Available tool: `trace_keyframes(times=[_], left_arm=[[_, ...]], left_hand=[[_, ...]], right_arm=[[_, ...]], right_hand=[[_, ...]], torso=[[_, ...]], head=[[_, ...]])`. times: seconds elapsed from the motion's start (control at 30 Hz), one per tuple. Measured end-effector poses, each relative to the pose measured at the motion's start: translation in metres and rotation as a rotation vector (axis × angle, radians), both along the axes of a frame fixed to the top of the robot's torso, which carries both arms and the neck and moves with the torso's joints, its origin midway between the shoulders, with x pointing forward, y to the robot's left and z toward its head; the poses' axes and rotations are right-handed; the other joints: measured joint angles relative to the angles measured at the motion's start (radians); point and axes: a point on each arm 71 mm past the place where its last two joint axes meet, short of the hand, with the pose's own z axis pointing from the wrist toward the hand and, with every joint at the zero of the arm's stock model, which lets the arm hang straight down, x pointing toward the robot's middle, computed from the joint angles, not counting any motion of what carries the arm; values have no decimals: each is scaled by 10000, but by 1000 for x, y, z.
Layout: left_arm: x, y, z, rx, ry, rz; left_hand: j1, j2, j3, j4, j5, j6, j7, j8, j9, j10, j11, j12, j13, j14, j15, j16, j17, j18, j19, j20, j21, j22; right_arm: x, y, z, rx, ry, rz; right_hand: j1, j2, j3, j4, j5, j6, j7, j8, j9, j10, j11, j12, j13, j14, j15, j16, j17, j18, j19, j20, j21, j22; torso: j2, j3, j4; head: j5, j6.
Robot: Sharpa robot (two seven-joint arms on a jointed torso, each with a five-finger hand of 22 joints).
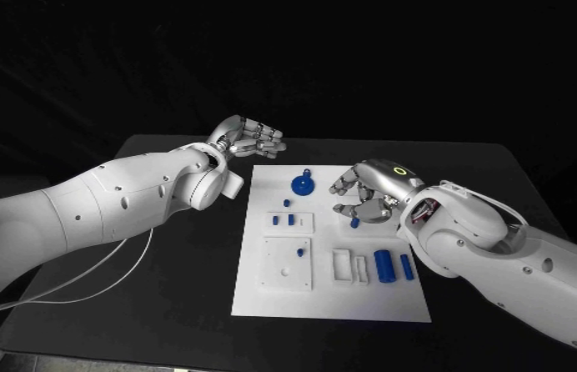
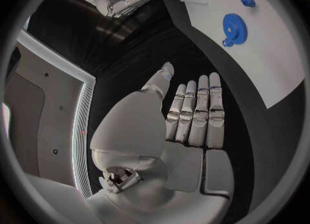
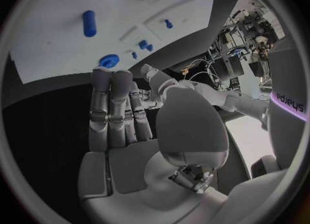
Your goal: Assemble the parts on the task board
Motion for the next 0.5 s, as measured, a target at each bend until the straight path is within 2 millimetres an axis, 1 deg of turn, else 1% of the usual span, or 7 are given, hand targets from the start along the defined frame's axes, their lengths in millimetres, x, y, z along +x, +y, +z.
trace_keyframes(times=[0.07,0.17,0.23,0.3,0.37,0.43,0.5], left_arm=[[0,0,0,-3,-1,0],[0,0,0,-7,-1,2],[0,1,0,-9,-1,7],[0,1,0,-11,-1,11],[0,1,0,-14,0,11],[0,1,0,-17,0,9],[0,1,0,-20,2,8]], left_hand=[[0,0,0,0,0,0,0,0,0,0,0,0,0,0,0,0,0,0,0,0,0,0],[0,0,0,0,0,0,0,0,0,0,0,0,0,0,0,0,0,0,0,0,0,0],[0,0,0,0,0,0,0,0,0,0,0,0,0,0,0,0,0,0,0,0,0,0],[0,0,0,0,0,0,0,0,0,0,0,0,0,0,0,0,0,-1,0,0,0,1],[0,0,0,0,0,0,0,0,0,0,0,0,0,0,0,0,0,0,0,0,0,1],[0,0,0,0,0,0,0,0,0,0,0,0,0,0,0,0,0,0,0,0,0,1],[0,0,0,0,0,0,0,0,0,0,0,0,0,0,0,0,0,-1,0,0,0,1]], right_arm=[[5,-9,-1,-124,87,-212],[9,-16,-4,-293,230,-397],[11,-17,-6,-382,315,-451],[12,-18,-8,-480,416,-484],[13,-18,-9,-563,488,-500],[13,-17,-12,-690,597,-517],[14,-17,-16,-871,737,-537]], right_hand=[[0,0,-291,52,-80,-33,-23,0,-10,-66,-3,0,0,0,0,0,0,-1,0,0,-67,0],[3,3,-517,162,-275,-33,-22,0,-9,-66,-2,0,0,0,0,0,-6,-2,0,0,-144,-1],[48,48,-639,211,-390,-33,-22,0,-9,-170,30,0,0,-11,10,0,-19,-3,0,0,-178,0],[146,16,-875,269,-550,-89,-10,0,-9,-352,52,0,0,-43,41,0,-40,-5,-4,4,-360,0],[233,93,-1060,323,-655,-175,-37,0,-10,-463,74,0,0,-44,41,0,-72,-4,-41,41,-511,0],[266,54,-1170,381,-739,-303,-46,1,-23,-593,118,0,0,-62,60,-18,-83,-5,-54,55,-640,-1],[305,15,-1280,437,-917,-388,-130,1,-23,-767,154,0,0,-110,107,-51,-106,48,-10,101,-838,-1]], torso=[[-2,3,-2],[-2,11,-8],[0,16,-8],[1,17,-8],[2,17,-8],[3,17,-8],[5,18,-2]], head=[[-11,12],[-23,18],[-31,25],[-37,32],[-46,36],[-58,39],[-65,39]])
